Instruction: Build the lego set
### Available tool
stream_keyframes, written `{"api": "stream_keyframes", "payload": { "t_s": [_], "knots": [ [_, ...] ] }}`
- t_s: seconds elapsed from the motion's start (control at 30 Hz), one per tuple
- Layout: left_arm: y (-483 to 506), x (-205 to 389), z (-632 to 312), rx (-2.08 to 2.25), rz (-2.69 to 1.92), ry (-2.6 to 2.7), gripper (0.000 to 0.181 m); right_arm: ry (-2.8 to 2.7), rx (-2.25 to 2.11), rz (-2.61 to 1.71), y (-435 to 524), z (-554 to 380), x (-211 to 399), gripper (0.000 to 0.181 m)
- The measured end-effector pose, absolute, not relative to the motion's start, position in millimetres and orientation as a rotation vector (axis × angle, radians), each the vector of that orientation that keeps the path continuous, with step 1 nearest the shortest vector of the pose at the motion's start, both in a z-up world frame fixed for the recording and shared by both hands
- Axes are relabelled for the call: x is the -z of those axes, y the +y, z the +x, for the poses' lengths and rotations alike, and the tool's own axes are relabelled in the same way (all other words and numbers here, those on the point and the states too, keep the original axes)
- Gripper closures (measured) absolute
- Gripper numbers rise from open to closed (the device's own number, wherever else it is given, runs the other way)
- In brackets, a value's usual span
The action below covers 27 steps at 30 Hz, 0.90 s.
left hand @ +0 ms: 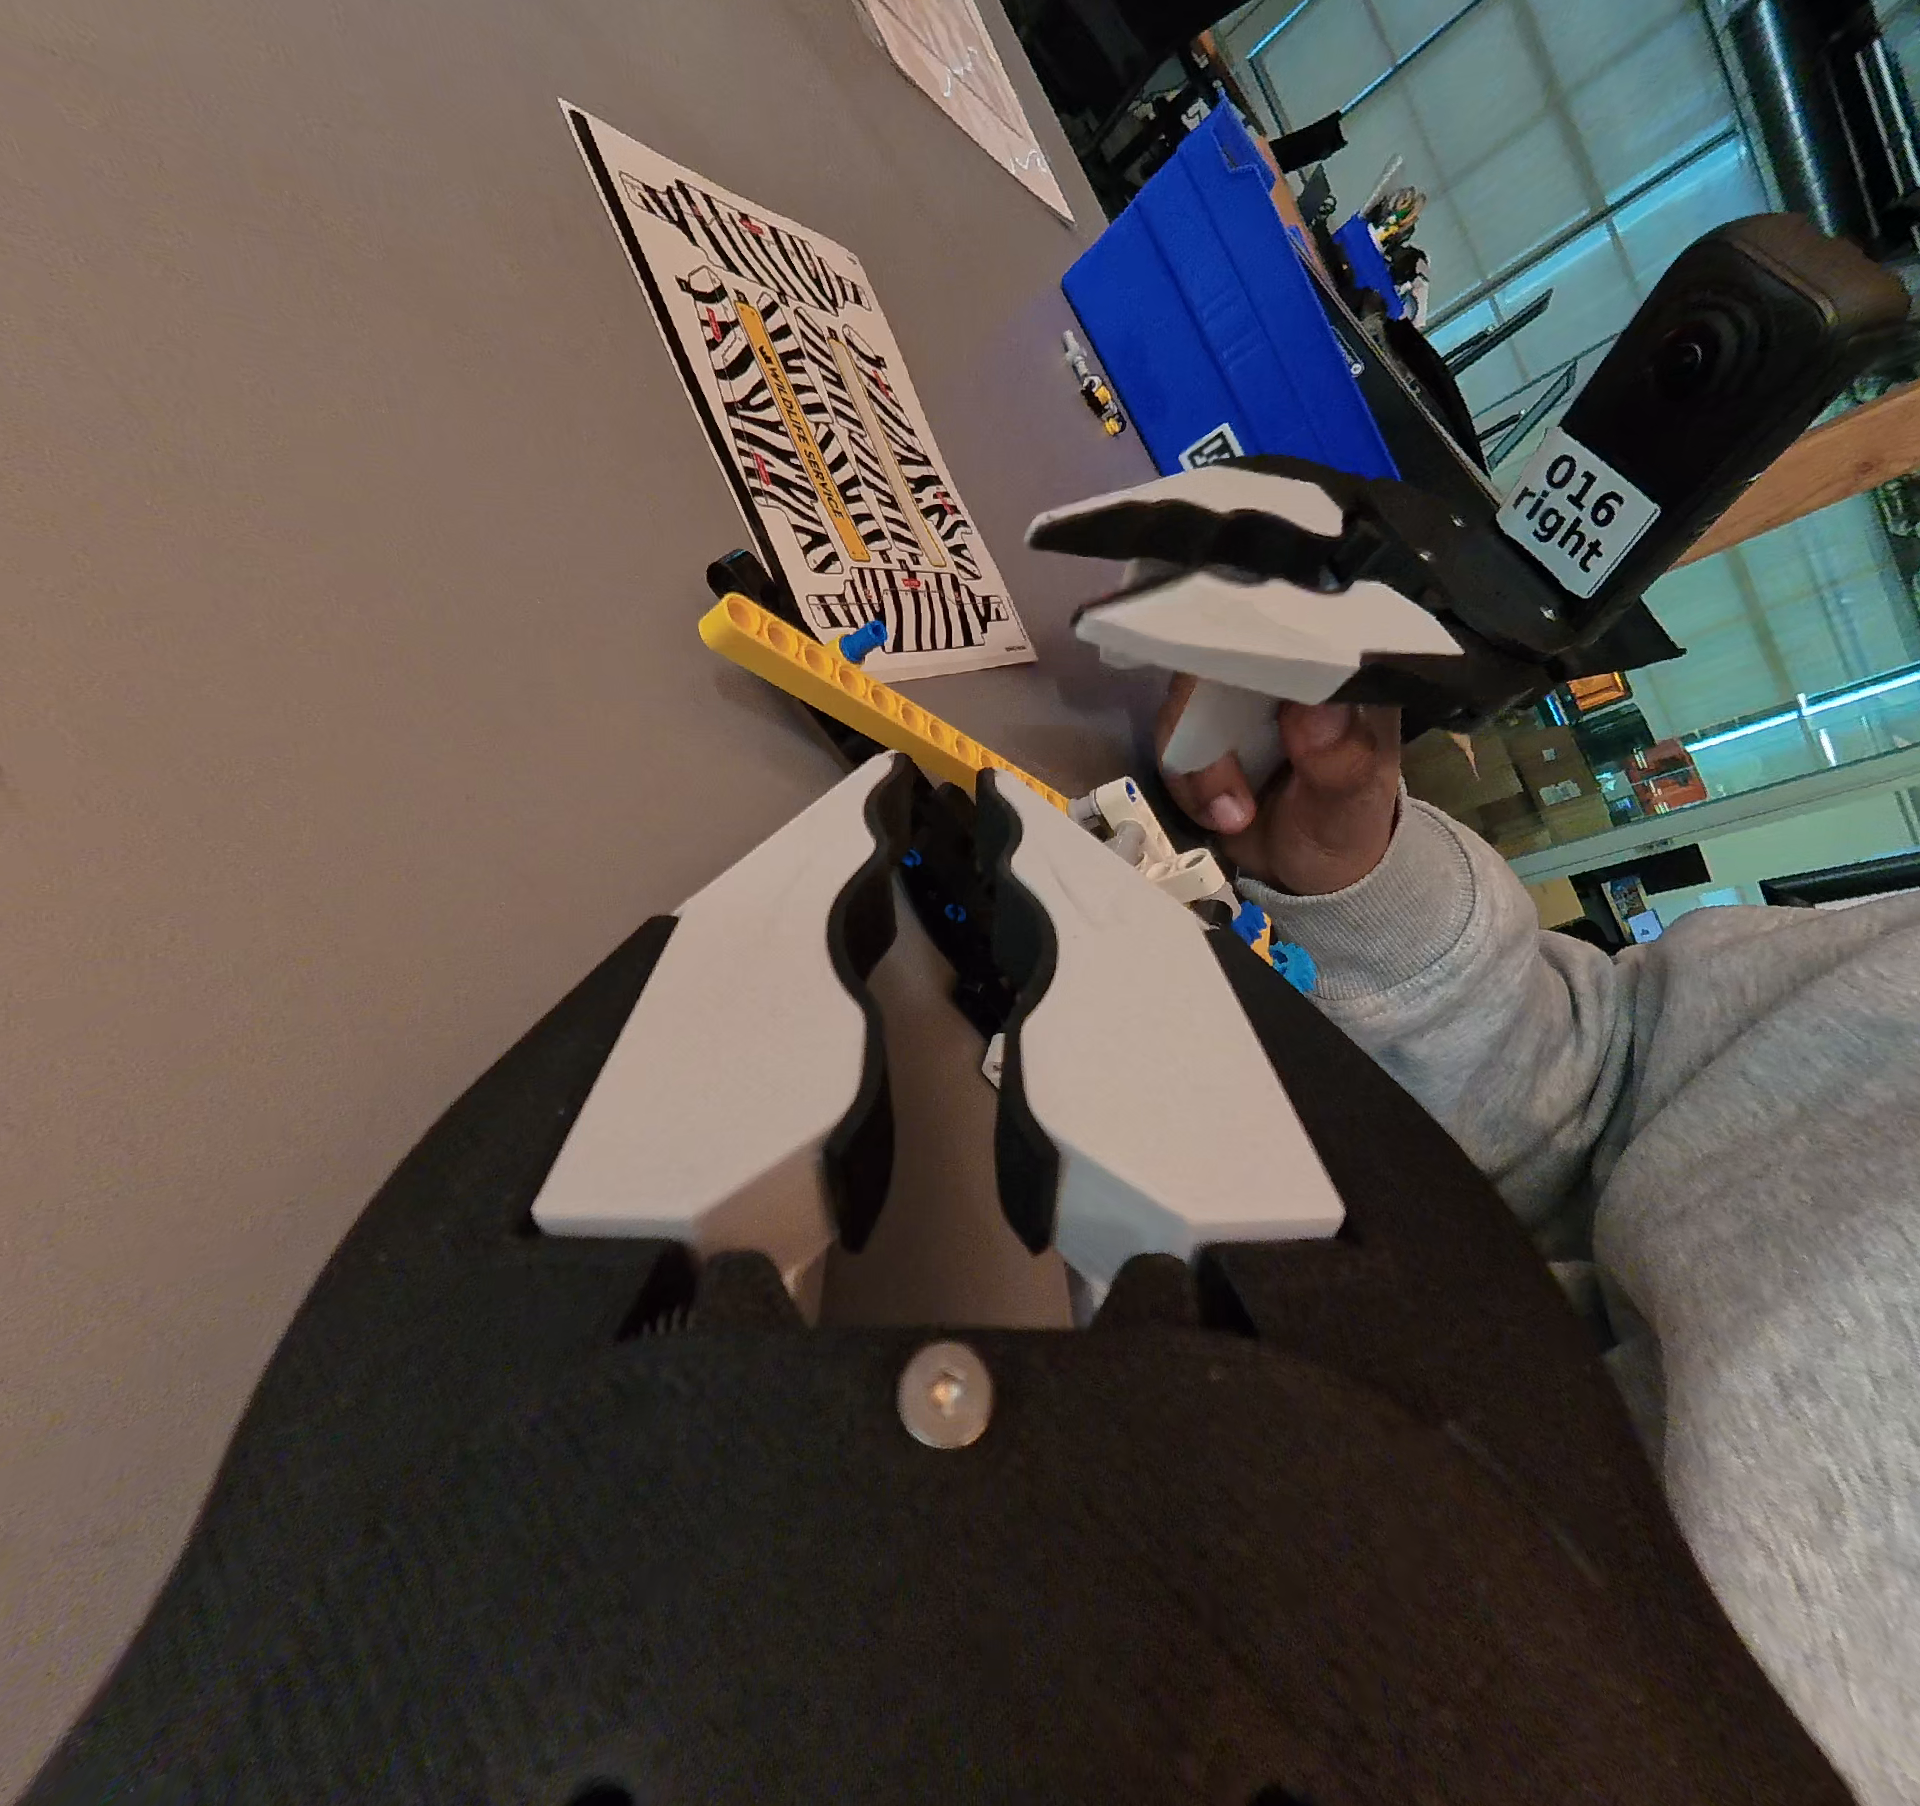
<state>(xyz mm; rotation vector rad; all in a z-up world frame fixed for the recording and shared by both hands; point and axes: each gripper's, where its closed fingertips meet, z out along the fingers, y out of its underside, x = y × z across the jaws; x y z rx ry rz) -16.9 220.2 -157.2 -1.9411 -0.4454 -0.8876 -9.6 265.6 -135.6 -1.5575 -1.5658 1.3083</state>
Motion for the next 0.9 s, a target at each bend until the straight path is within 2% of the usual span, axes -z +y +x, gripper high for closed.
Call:
{"api": "stream_keyframes", "payload": {
  "t_s": [0.03,0.13,0.9],
  "knots": [
    [220.1,157.2,-16.9,0.888,-1.941,-0.445,0.171,-1.501,-1.293,-1.579,274.3,-9.7,133.2,0.171],
    [219.9,157.0,-16.8,0.890,-1.940,-0.445,0.171,-1.397,-1.244,-1.598,289.2,-8.5,129.0,0.181],
    [219.9,154.4,-15.5,0.894,-1.931,-0.423,0.172,-1.546,-1.160,-1.551,273.1,-11.6,139.9,0.181]
  ]
}}
